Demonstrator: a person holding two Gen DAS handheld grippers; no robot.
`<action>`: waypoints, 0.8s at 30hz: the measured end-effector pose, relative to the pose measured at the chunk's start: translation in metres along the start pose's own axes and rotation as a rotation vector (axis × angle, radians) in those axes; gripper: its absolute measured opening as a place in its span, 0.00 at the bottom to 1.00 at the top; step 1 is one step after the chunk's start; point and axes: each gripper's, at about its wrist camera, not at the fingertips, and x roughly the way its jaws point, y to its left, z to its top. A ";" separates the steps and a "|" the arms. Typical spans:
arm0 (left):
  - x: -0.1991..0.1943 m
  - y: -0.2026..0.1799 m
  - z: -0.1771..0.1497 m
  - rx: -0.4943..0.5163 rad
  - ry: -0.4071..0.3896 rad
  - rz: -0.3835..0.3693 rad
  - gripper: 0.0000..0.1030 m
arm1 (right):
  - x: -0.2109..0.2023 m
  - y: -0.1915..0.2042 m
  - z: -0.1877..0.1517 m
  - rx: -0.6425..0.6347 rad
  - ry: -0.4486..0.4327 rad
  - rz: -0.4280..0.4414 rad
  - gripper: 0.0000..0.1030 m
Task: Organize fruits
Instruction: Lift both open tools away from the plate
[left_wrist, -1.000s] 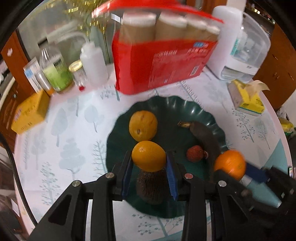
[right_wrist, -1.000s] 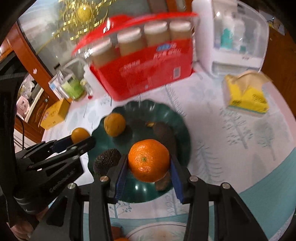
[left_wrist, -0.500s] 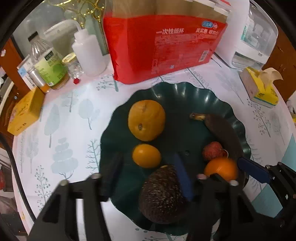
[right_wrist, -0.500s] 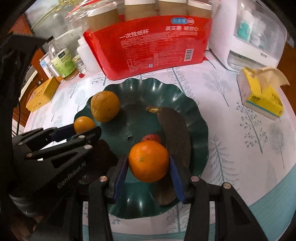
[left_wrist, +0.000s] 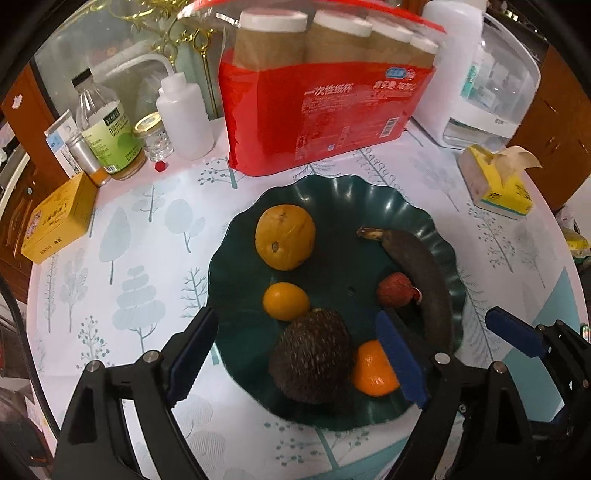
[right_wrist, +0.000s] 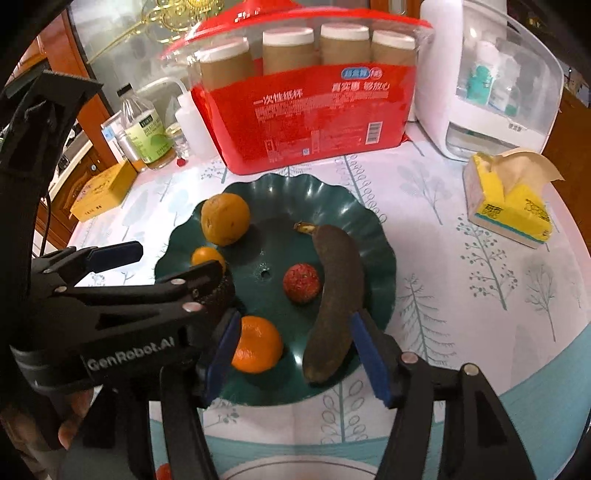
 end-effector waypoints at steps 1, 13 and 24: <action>-0.006 -0.001 -0.001 0.005 -0.004 0.003 0.86 | -0.004 -0.001 -0.002 0.005 -0.002 0.001 0.61; -0.108 -0.018 -0.016 0.012 -0.106 -0.047 0.89 | -0.092 0.003 -0.020 -0.006 -0.098 -0.016 0.61; -0.212 -0.033 -0.051 0.059 -0.238 -0.068 0.95 | -0.187 0.007 -0.043 -0.027 -0.214 -0.071 0.63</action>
